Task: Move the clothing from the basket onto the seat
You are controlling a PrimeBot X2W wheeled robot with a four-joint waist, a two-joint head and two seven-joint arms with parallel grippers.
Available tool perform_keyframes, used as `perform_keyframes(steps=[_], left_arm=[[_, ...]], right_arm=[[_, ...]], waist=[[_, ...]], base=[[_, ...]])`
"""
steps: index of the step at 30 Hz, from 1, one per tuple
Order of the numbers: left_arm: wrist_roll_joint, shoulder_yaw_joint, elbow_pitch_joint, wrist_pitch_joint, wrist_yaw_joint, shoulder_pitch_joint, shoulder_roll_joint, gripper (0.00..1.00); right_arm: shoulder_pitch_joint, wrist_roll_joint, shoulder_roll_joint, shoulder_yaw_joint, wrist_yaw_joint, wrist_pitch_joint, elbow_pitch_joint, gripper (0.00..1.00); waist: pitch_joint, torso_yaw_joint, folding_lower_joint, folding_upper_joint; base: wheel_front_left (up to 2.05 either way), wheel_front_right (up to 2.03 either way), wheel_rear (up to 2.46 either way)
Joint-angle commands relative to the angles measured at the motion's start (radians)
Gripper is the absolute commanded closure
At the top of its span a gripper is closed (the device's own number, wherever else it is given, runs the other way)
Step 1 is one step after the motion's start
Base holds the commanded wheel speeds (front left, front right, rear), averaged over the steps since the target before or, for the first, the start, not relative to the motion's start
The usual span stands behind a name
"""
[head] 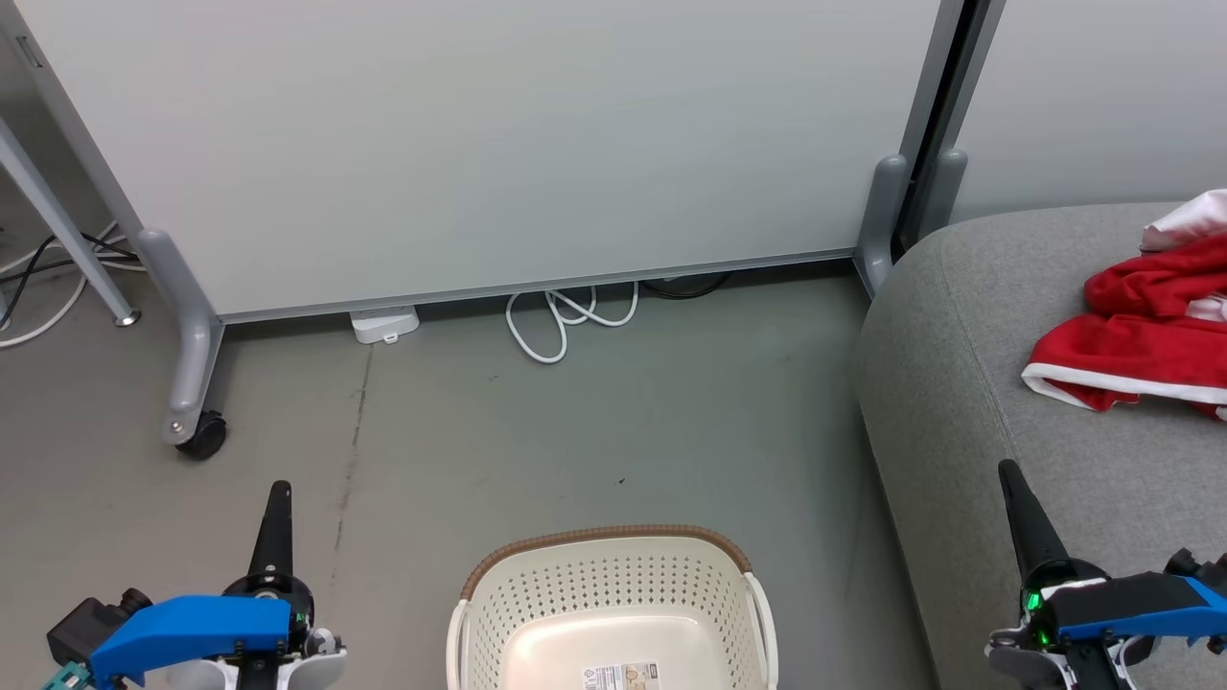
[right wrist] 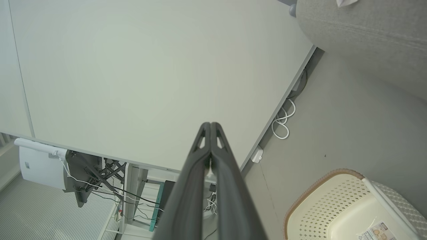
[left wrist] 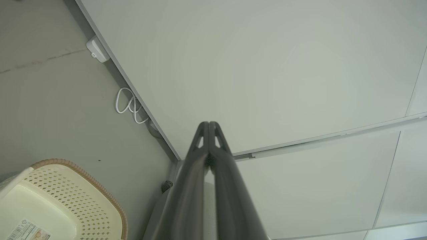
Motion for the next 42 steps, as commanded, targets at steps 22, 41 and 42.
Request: perform_keyframes(steps=[22,41,42], left_arm=[[-0.175,0.032,-0.03,0.049,-0.002,-0.036,-0.003,1.0],[-0.298,0.049,-0.043,0.083,-0.003,-0.047,-0.006,1.0],[-0.304,0.05,-0.044,0.085,-0.003,-0.047,-0.007,1.0]], right_arm=[[-0.031,0.199,-0.008,-0.008,0.001,0.026,-0.014,1.0],[-0.037,0.338,-0.009,-0.012,0.001,0.045,-0.016,1.0],[-0.038,0.345,-0.009,-0.012,0.001,0.046,-0.016,1.0]], waist=[[0.002,-0.007,0.0,0.0],[0.003,-0.014,0.0,0.0],[0.003,-0.014,0.0,0.0]], base=[[0.0,0.0,0.0],[0.0,0.0,0.0],[0.0,0.0,0.0]])
